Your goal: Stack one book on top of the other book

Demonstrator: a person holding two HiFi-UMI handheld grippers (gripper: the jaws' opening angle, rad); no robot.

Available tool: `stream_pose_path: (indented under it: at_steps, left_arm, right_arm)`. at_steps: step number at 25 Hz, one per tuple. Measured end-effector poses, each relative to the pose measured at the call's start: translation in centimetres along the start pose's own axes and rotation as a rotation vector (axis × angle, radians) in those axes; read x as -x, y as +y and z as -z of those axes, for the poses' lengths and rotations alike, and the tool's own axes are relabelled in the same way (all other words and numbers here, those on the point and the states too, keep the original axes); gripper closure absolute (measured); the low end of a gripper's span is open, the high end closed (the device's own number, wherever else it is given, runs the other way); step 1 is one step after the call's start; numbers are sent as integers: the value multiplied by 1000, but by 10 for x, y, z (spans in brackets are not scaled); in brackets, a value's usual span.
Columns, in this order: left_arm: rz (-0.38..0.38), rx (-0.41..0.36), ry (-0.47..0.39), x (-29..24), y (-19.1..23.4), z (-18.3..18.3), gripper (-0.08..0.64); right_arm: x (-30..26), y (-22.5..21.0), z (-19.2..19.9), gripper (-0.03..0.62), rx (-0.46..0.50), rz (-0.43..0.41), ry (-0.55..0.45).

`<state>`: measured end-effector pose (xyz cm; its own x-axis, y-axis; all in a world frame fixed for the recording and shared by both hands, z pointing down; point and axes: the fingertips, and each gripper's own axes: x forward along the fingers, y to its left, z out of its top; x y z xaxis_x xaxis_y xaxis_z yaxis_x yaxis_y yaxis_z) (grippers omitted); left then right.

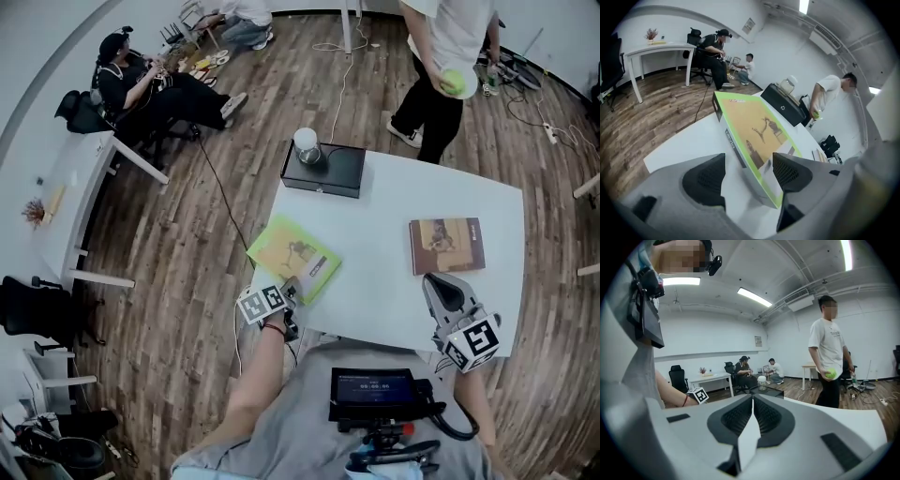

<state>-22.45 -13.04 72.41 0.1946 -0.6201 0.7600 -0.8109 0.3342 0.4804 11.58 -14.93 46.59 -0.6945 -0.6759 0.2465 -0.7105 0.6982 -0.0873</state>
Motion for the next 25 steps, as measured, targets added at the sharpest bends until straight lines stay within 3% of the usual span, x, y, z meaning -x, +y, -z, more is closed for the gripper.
stream_pose_path:
  at_steps: [6, 12, 17, 25]
  left_arm:
    - [-22, -19, 14, -6, -5, 0, 256]
    - [24, -130, 74, -18, -26, 1, 301]
    - [157, -363, 210, -32, -70, 21, 302]
    - [392, -745, 446, -41, -154, 99, 301]
  right_arm:
    - [3, -3, -2, 563, 4, 13, -4]
    - [7, -8, 6, 563, -2, 19, 4]
    - [11, -8, 12, 563, -5, 31, 19]
    - [5, -4, 66, 563, -49, 44, 121]
